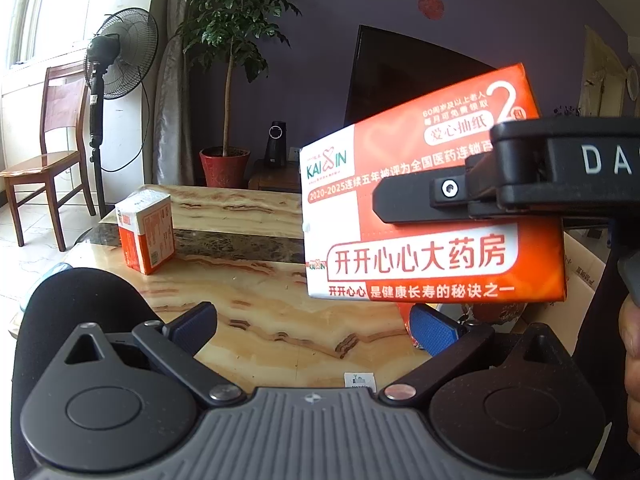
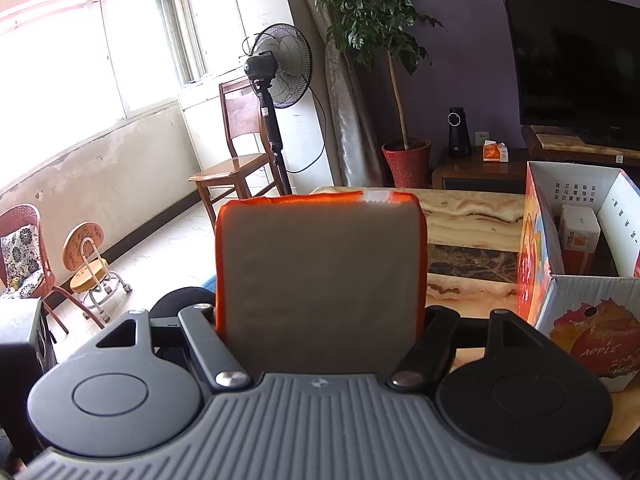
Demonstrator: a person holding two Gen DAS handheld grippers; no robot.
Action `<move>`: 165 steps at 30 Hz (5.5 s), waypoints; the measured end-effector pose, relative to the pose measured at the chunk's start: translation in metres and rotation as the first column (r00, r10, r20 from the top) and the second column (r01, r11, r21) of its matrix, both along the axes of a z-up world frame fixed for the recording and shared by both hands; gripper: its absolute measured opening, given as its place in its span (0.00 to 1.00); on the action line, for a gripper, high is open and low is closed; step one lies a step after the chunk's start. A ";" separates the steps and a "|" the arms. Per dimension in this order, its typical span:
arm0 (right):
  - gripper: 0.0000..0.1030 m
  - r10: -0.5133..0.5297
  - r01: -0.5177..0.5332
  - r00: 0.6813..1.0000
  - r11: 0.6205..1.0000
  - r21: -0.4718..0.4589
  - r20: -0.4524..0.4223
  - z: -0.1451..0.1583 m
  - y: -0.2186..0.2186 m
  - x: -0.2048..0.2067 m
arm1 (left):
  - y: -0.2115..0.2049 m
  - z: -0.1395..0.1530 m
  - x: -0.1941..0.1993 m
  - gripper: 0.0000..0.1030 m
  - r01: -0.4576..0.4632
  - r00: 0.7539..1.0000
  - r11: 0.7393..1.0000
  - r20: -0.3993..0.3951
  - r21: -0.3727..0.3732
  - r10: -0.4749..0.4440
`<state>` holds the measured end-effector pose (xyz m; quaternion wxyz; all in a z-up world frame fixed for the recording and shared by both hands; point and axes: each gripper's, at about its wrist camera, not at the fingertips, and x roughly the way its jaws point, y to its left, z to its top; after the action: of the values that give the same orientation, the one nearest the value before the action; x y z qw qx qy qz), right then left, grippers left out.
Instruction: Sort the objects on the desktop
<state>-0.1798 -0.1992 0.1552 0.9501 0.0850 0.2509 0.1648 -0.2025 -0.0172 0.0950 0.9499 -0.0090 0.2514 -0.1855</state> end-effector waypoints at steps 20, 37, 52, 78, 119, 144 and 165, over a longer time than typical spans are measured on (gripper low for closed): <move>0.71 -0.079 0.080 0.996 0.997 0.019 -0.029 -0.005 -0.021 0.009 | -0.001 -0.001 0.003 0.99 0.016 1.000 1.000 -0.007 -0.001 -0.016; 0.71 -0.110 0.111 0.993 0.993 0.037 -0.037 -0.009 -0.034 0.011 | -0.006 -0.003 0.002 0.99 0.048 0.999 0.999 -0.004 0.019 -0.048; 0.71 -0.096 0.097 0.994 0.995 0.028 -0.045 -0.010 -0.031 0.012 | -0.007 -0.003 0.002 0.99 0.052 0.999 0.998 -0.004 0.027 -0.052; 0.71 -0.084 0.085 0.995 0.996 0.015 -0.044 -0.010 -0.026 0.011 | -0.007 -0.003 0.001 0.99 0.053 0.999 0.998 0.000 0.030 -0.053; 0.71 -0.063 0.064 0.997 0.998 0.011 -0.045 -0.009 -0.024 0.011 | -0.010 -0.002 0.000 0.99 0.053 0.999 0.998 0.002 0.031 -0.053; 0.71 -0.054 0.055 0.998 0.998 0.022 -0.034 -0.007 -0.021 0.007 | -0.006 -0.002 0.003 0.99 0.038 0.999 0.999 -0.002 0.021 -0.038; 0.71 -0.037 0.039 0.999 0.997 0.065 -0.034 -0.004 -0.024 0.003 | -0.002 0.000 0.004 0.99 0.014 1.000 1.000 -0.001 0.000 -0.014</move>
<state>-0.1770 -0.2232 0.1510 0.9455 0.1236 0.2593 0.1534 -0.1985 -0.0191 0.0950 0.9485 -0.0076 0.2519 -0.1921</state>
